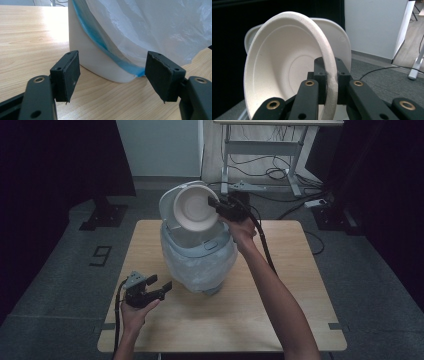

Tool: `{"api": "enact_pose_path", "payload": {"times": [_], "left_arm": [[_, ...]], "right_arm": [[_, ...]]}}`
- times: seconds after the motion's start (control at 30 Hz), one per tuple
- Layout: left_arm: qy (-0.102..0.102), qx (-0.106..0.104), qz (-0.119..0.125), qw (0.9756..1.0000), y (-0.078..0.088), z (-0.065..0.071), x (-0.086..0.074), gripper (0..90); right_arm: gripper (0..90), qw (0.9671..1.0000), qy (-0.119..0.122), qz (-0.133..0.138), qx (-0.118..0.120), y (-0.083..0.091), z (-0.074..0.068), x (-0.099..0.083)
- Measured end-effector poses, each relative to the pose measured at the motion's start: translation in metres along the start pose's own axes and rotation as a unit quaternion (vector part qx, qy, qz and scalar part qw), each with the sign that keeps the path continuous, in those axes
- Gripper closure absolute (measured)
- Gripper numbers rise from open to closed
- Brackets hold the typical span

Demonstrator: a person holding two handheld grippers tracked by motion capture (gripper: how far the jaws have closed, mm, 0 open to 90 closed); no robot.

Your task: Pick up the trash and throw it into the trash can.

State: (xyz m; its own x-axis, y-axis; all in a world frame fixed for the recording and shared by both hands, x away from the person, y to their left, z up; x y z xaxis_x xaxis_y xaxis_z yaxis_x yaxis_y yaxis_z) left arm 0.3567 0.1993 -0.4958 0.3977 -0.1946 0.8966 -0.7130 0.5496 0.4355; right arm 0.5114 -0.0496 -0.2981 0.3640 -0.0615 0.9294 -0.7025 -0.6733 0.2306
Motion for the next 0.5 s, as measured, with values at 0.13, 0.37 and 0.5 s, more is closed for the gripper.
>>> {"api": "enact_pose_path", "payload": {"times": [0.13,0.37,0.5], "left_arm": [[0.0,-0.001,-0.001,1.0,-0.001,0.001,0.0,28.5],[-0.001,0.002,0.001,1.0,0.0,0.0,0.0,28.5],[-0.003,0.001,-0.001,1.0,-0.001,0.001,0.0,28.4]], "right_arm": [[80.3,0.9999,0.011,-0.003,0.001,-0.007,-0.001,-0.003],[36.6,0.9972,0.056,-0.037,-0.032,-0.014,-0.006,-0.015],[36.0,0.9983,0.049,-0.026,-0.018,0.001,-0.006,-0.012]]}}
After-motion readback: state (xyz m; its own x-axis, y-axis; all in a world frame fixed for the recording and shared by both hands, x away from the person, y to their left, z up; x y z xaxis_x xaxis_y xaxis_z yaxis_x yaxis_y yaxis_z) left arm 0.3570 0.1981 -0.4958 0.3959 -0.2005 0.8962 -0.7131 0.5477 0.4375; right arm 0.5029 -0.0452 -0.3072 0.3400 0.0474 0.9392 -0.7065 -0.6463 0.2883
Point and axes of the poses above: each handheld gripper's, and its own axes: y roughly backward along the jaws, x roughly out of its top, z roughly to its right, the point moved 5 cm from there along -y, roughly forward along the jaws, and after that the axes turned 9 degrees about -y, right-handed, at the moved point
